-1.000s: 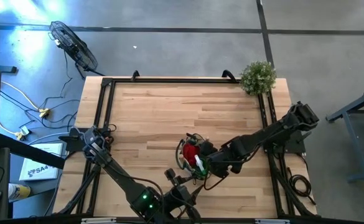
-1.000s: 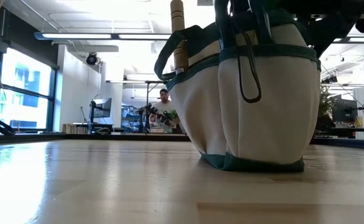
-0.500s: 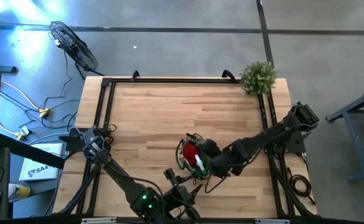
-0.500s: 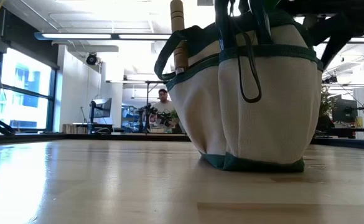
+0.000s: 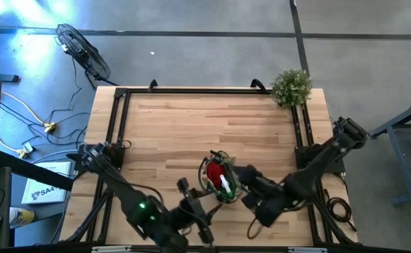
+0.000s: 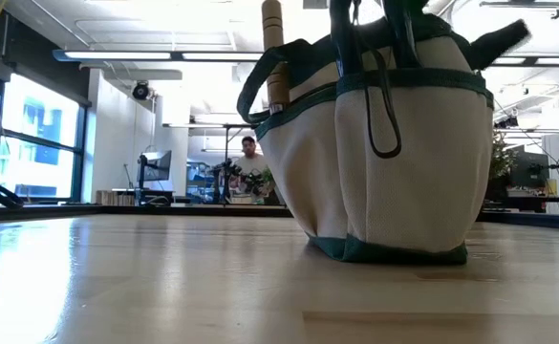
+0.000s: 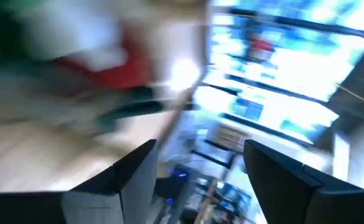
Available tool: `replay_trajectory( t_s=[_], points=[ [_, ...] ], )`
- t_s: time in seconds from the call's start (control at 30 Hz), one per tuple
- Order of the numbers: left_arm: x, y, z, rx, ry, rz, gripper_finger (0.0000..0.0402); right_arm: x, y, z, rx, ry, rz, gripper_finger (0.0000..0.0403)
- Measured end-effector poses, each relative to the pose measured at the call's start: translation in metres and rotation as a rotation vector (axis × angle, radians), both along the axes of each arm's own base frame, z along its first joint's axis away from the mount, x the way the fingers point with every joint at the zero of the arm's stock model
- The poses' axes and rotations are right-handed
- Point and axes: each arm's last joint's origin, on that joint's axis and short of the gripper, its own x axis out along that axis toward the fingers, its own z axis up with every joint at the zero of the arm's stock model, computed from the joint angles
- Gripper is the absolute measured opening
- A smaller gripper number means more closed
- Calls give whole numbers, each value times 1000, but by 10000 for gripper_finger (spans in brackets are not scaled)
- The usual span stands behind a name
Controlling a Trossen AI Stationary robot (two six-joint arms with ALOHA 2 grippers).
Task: Pick & Place Garden tools in Gardening bag
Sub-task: Put the trowel into the gardening bag, then return to Home Position
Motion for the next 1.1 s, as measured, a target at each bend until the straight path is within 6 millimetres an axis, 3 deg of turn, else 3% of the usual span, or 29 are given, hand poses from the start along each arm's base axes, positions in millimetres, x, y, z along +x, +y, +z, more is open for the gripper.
replay_trajectory(
  t_s=[0.13,0.27,0.37,0.47,0.67,0.8,0.9,0.97,1.1],
  points=[
    [-17,14,28,34,8,-44,184,-13,15,53,78,-385,-74,228],
    [-36,31,52,88,22,-58,184,-48,15,107,285,-666,-141,228],
    [-54,49,70,125,35,-37,182,-78,6,131,472,-769,-126,227],
    [-70,80,85,152,74,-4,167,-97,-9,147,615,-893,-189,223],
    [-98,156,99,150,230,83,107,-127,-42,167,907,-1057,-250,204],
    [-109,200,95,117,368,197,57,-142,-64,169,1044,-1062,-233,148],
    [-109,223,91,132,445,276,12,-154,-83,164,1087,-1025,-222,68],
    [-105,233,89,157,510,253,7,-162,-97,159,1105,-989,-229,20],
    [-101,257,89,171,601,210,1,-178,-126,146,1184,-928,-292,4]
  ],
)
